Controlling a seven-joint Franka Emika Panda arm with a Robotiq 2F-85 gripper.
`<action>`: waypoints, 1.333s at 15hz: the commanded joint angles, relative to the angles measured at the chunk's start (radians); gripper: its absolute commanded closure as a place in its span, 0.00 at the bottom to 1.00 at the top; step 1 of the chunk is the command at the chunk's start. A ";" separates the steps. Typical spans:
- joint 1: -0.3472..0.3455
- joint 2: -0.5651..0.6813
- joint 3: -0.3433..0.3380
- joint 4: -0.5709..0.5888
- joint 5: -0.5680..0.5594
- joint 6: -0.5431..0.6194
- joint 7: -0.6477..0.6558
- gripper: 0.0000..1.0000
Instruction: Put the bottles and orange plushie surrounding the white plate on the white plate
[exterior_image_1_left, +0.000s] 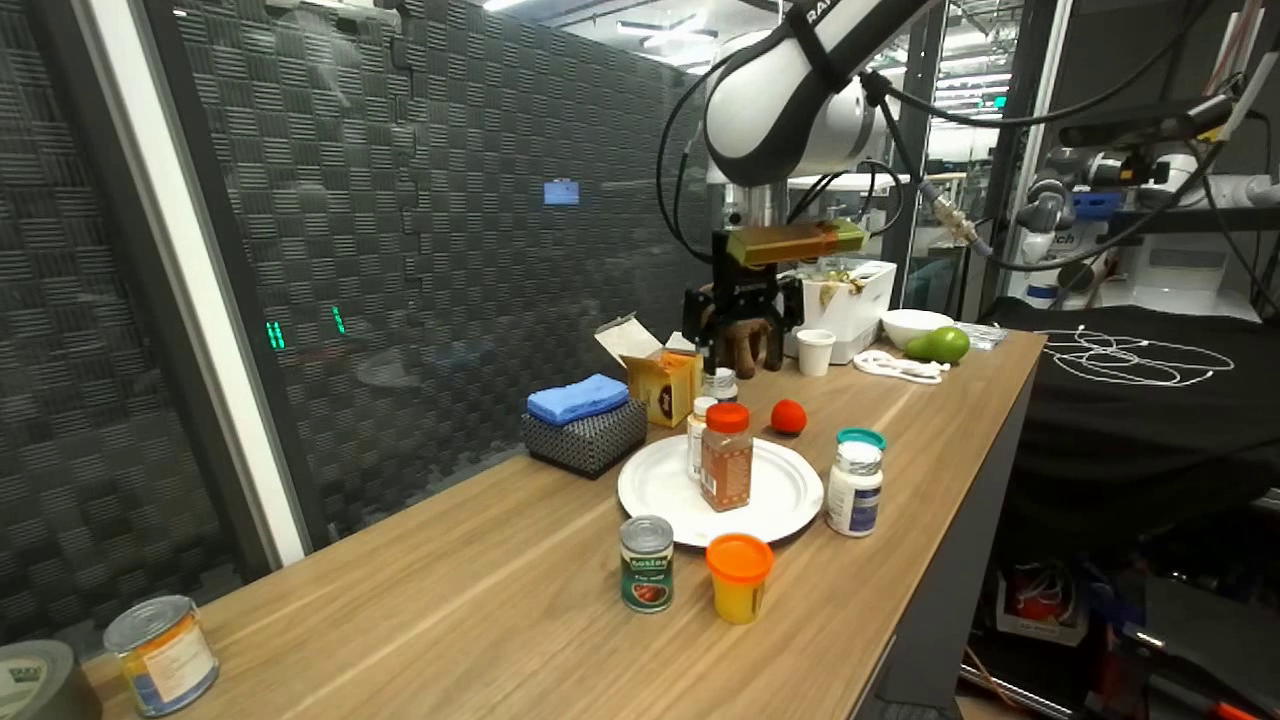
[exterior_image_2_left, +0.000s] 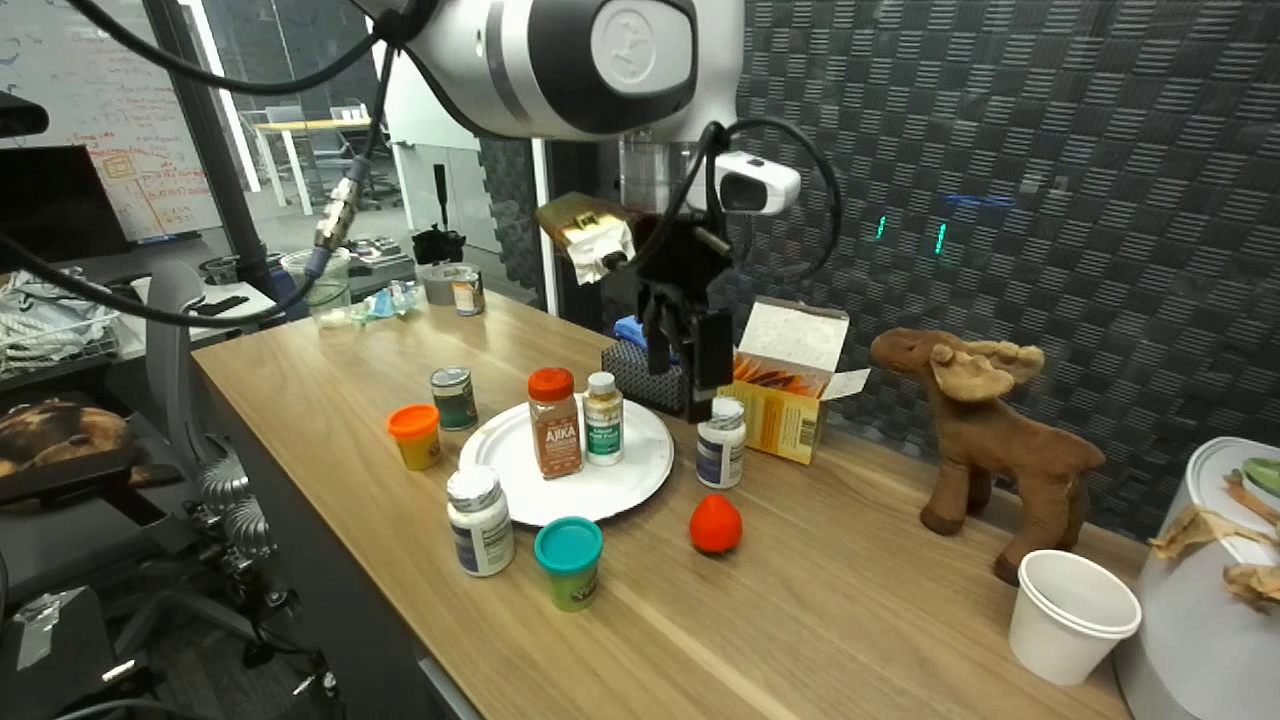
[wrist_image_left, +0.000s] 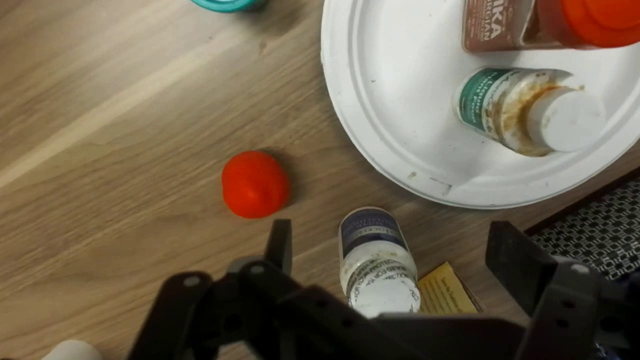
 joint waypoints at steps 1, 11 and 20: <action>-0.008 0.087 -0.005 0.096 0.041 -0.022 -0.044 0.00; -0.027 0.171 -0.023 0.210 0.052 -0.019 -0.045 0.34; -0.016 0.169 -0.017 0.253 0.083 -0.063 -0.037 0.81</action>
